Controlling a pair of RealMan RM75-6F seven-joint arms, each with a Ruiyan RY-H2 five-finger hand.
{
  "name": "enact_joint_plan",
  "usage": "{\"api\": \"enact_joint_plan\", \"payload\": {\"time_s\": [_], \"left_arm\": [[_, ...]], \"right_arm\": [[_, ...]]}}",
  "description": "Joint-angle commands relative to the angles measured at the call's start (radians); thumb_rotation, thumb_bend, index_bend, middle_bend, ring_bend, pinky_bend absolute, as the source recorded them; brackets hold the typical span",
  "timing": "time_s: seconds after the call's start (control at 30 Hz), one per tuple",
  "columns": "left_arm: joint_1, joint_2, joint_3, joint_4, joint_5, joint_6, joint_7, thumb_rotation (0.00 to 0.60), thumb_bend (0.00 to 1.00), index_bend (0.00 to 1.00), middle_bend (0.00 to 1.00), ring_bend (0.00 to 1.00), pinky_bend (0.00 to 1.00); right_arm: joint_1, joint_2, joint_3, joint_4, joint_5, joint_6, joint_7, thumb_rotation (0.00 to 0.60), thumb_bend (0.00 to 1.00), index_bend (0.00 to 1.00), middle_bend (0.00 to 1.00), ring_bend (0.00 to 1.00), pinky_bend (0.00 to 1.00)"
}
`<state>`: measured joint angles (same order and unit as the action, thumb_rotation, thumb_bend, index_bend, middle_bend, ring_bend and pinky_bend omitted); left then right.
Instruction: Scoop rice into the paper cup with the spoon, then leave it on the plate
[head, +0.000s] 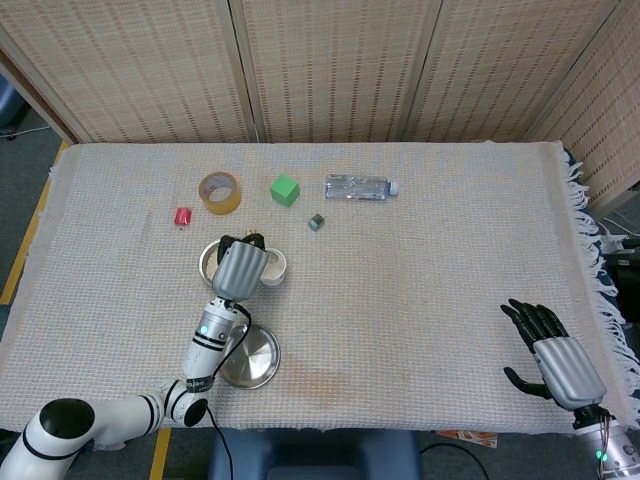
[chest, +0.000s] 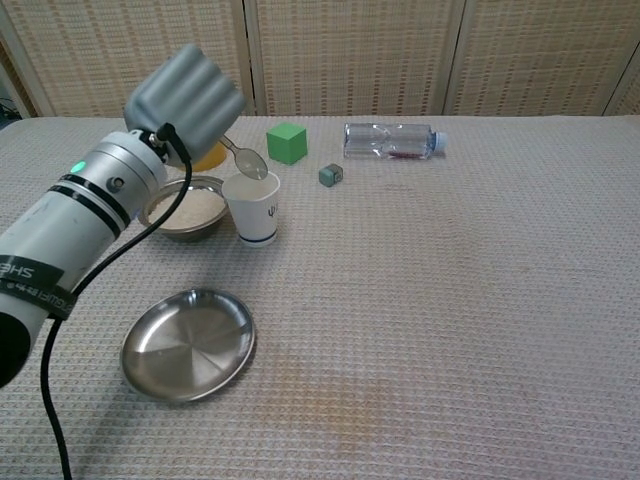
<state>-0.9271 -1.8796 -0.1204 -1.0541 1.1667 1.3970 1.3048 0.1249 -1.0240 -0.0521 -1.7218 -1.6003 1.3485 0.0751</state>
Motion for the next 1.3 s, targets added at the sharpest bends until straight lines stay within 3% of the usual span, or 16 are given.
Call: {"api": "enact_joint_plan", "payload": {"time_s": [0.03, 0.17, 0.37, 0.47, 0.53, 0.63, 0.8, 0.93, 1.13, 1.3], "left_arm": [[0.011, 0.000, -0.009, -0.002, 0.006, -0.001, -0.012, 0.600, 0.43, 0.61, 1.00, 1.00, 1.00], [0.036, 0.021, -0.025, -0.059, 0.009, 0.012, -0.037, 0.600, 0.43, 0.61, 1.00, 1.00, 1.00], [0.086, 0.094, -0.068, -0.256, -0.081, -0.014, -0.051, 0.600, 0.43, 0.61, 1.00, 1.00, 1.00], [0.141, 0.187, -0.087, -0.459, -0.202, -0.058, -0.076, 0.600, 0.43, 0.61, 1.00, 1.00, 1.00], [0.185, 0.284, -0.050, -0.593, -0.229, -0.062, -0.074, 0.600, 0.43, 0.61, 1.00, 1.00, 1.00], [0.229, 0.366, 0.005, -0.682, -0.235, -0.048, -0.075, 0.600, 0.42, 0.60, 1.00, 1.00, 1.00], [0.314, 0.436, 0.110, -0.739, -0.213, -0.031, -0.154, 0.600, 0.42, 0.60, 1.00, 1.00, 1.00], [0.365, 0.440, 0.177, -0.734, -0.194, -0.052, -0.232, 0.600, 0.42, 0.59, 1.00, 1.00, 1.00], [0.384, 0.397, 0.201, -0.687, -0.134, -0.078, -0.296, 0.600, 0.42, 0.59, 1.00, 1.00, 1.00], [0.391, 0.382, 0.206, -0.720, -0.119, -0.085, -0.295, 0.600, 0.42, 0.59, 1.00, 1.00, 1.00]], "right_arm": [[-0.002, -0.001, 0.000, -0.001, 0.001, 0.002, -0.005, 0.600, 0.20, 0.00, 0.00, 0.00, 0.00], [0.004, -0.004, 0.000, 0.002, 0.007, -0.012, -0.007, 0.600, 0.20, 0.00, 0.00, 0.00, 0.00], [0.008, -0.004, 0.001, 0.006, 0.012, -0.021, -0.002, 0.600, 0.20, 0.00, 0.00, 0.00, 0.00], [0.007, -0.003, 0.002, 0.007, 0.011, -0.018, -0.002, 0.600, 0.20, 0.00, 0.00, 0.00, 0.00], [0.005, 0.001, 0.001, 0.003, 0.006, -0.010, 0.000, 0.600, 0.20, 0.00, 0.00, 0.00, 0.00], [-0.003, 0.006, 0.002, -0.002, -0.002, 0.010, 0.001, 0.600, 0.20, 0.00, 0.00, 0.00, 0.00], [-0.007, 0.004, 0.000, -0.006, -0.010, 0.018, -0.006, 0.600, 0.20, 0.00, 0.00, 0.00, 0.00], [0.000, -0.004, -0.002, -0.005, -0.008, 0.001, -0.016, 0.600, 0.20, 0.00, 0.00, 0.00, 0.00], [0.006, -0.011, -0.008, -0.012, -0.018, -0.012, -0.029, 0.600, 0.20, 0.00, 0.00, 0.00, 0.00], [0.006, -0.012, -0.008, -0.010, -0.015, -0.012, -0.030, 0.600, 0.20, 0.00, 0.00, 0.00, 0.00]]}}
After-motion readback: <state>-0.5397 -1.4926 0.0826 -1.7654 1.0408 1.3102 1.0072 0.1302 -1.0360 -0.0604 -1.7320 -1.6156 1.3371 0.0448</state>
